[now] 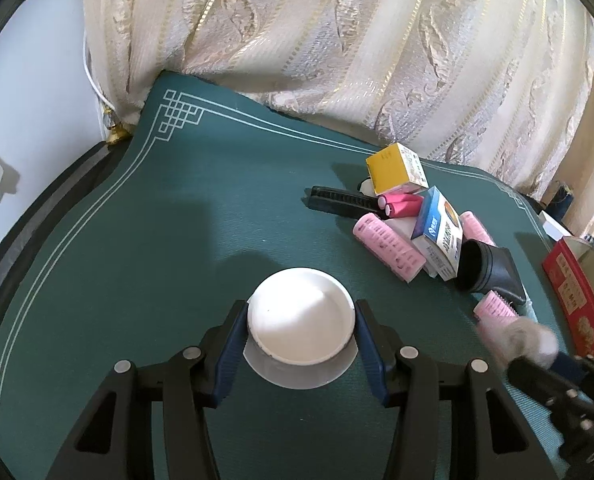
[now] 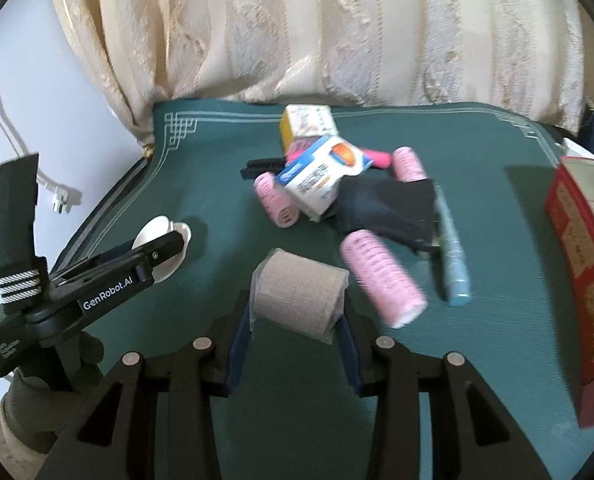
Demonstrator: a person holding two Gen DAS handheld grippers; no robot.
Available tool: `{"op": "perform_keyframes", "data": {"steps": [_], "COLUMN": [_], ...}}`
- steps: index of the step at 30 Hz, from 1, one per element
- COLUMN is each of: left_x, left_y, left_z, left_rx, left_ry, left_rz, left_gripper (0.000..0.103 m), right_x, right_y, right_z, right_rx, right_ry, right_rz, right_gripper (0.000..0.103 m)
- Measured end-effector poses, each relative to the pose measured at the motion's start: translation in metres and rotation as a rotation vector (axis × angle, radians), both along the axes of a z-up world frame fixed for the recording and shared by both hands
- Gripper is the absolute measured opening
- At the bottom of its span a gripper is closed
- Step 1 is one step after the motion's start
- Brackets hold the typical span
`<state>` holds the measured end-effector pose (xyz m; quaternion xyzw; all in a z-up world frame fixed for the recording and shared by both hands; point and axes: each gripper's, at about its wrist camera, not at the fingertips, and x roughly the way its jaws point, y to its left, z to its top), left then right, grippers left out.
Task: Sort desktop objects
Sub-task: 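Carry the white cup and tape roll into the tin box and release both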
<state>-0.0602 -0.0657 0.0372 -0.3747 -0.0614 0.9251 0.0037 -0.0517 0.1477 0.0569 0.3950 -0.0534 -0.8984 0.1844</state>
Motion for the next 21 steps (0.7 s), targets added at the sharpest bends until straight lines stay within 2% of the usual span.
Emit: {"op": "perform_keyframes", "data": {"steps": [7, 12, 21], "left_x": [-0.001, 0.009, 0.023], "left_y": [0.011, 0.029, 0.089], "left_z": [-0.004, 0.012, 0.041], "left_rx": [-0.037, -0.051, -0.081], "left_ry": [-0.019, 0.016, 0.075], "left_rz": [0.006, -0.021, -0.117], "left_gripper": [0.054, 0.054, 0.054], "right_x": [0.013, 0.023, 0.039], "right_y": [0.038, 0.067, 0.125], "right_z": [0.012, 0.022, 0.037], "right_rx": [-0.033, -0.053, -0.092], "right_ry": [0.032, 0.066, 0.134], "right_rz": [-0.074, -0.123, -0.228], "right_gripper": [0.043, 0.043, 0.043]}}
